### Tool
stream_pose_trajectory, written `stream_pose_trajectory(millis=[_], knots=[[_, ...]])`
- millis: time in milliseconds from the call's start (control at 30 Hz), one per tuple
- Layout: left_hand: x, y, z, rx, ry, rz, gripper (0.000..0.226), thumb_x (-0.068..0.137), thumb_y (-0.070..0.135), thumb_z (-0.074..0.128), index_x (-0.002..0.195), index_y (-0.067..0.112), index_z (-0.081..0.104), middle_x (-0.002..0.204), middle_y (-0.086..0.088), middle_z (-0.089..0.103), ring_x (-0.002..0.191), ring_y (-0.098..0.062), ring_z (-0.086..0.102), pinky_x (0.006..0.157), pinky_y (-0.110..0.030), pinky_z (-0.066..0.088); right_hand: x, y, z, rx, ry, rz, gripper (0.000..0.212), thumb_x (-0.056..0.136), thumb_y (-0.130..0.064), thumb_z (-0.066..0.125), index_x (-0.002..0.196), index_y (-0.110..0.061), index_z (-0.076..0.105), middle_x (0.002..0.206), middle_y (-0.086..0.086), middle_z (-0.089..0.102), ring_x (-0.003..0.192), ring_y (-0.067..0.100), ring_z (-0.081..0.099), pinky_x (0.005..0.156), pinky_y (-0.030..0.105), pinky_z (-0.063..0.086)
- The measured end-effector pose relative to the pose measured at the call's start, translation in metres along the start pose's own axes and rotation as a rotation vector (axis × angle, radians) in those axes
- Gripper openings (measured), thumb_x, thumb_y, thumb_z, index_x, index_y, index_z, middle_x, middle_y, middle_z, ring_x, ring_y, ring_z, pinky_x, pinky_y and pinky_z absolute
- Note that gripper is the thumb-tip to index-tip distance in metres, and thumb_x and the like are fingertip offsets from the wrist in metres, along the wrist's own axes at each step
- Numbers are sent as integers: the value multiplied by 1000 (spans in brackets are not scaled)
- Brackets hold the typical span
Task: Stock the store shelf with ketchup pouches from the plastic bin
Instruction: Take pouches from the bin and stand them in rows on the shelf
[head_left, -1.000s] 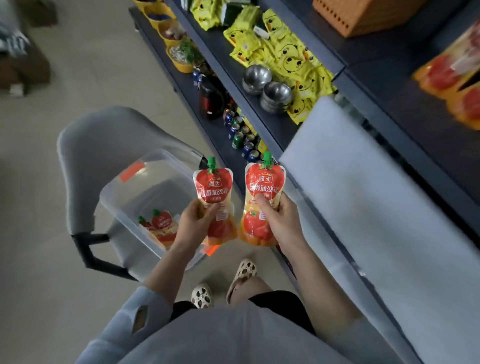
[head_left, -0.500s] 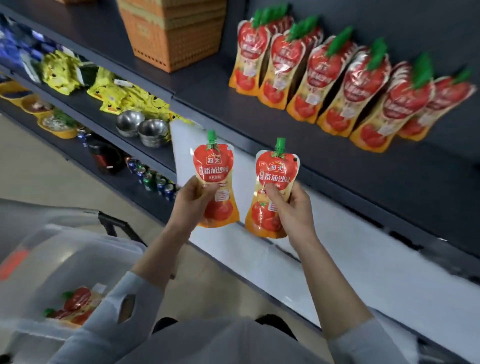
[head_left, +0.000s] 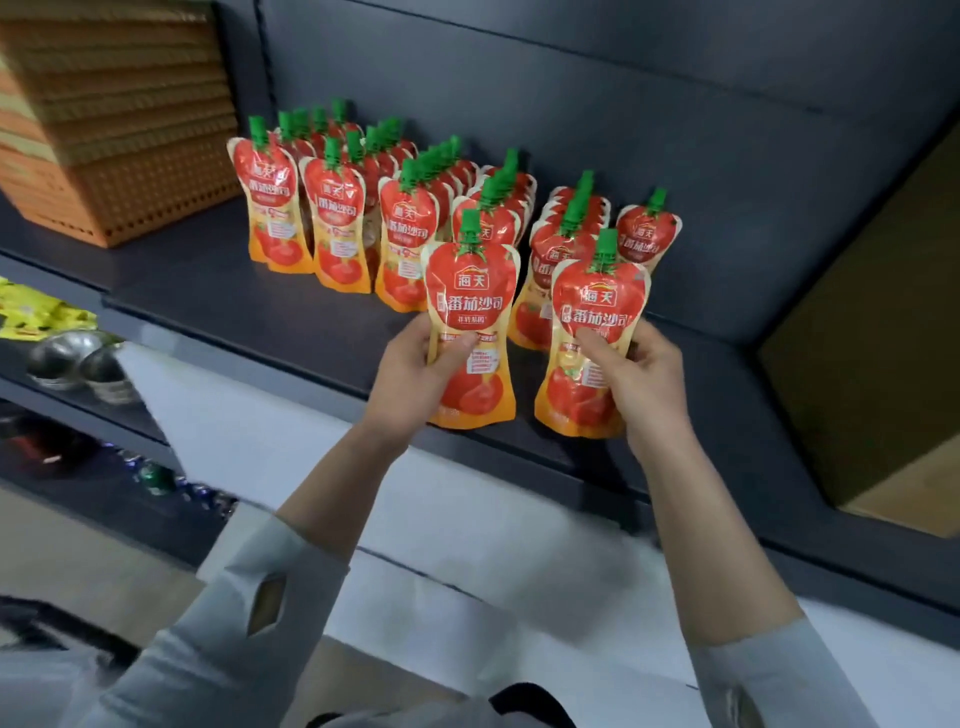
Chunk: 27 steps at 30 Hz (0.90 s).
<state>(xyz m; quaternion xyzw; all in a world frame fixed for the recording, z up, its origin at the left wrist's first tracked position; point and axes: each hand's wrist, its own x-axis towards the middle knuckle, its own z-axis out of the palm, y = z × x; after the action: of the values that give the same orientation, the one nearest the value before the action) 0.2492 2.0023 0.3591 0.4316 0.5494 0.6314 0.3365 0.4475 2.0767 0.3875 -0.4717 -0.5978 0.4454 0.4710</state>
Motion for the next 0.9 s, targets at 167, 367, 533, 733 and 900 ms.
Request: stream_pose_trajectory(millis=[167,367,533,733,900], knots=[[19,2,37,-20,-33,13,33,92,31,63,123,21,59,114,4,70,103,-12,68,92,-41,55,50,7,-48,-70,53,52,25,78,-24,84,102,-22,75,100,-4,76,94,13,72,86,35,57],[31,-4,61,-39,-15,6,33,92,29,63,124,20,59,115,3,69,106,-13,67,93,-42,55,116,35,-69,-115,108,138,22,79,-26,84,97,-28,72,107,-2,75,101,19,70,95,47,57],[37,-11,70,12,19,10,31,92,25,63,122,19,58,114,2,69,106,-15,66,92,-43,55,161,50,-62,-56,122,167,26,80,-23,83,102,-28,70,112,0,74,105,21,69,95,49,56],[41,-17,74,100,41,4,34,92,27,63,124,20,57,117,2,67,109,-17,64,94,-46,54,197,52,-45,-108,131,126,28,83,-26,80,108,-25,67,117,2,71,109,21,66,97,49,55],[41,-18,75,83,44,2,33,92,24,63,124,20,59,115,6,68,107,-12,65,94,-42,54,213,52,-37,-161,149,99,26,88,-26,75,113,-21,67,118,3,71,109,22,66,99,47,54]])
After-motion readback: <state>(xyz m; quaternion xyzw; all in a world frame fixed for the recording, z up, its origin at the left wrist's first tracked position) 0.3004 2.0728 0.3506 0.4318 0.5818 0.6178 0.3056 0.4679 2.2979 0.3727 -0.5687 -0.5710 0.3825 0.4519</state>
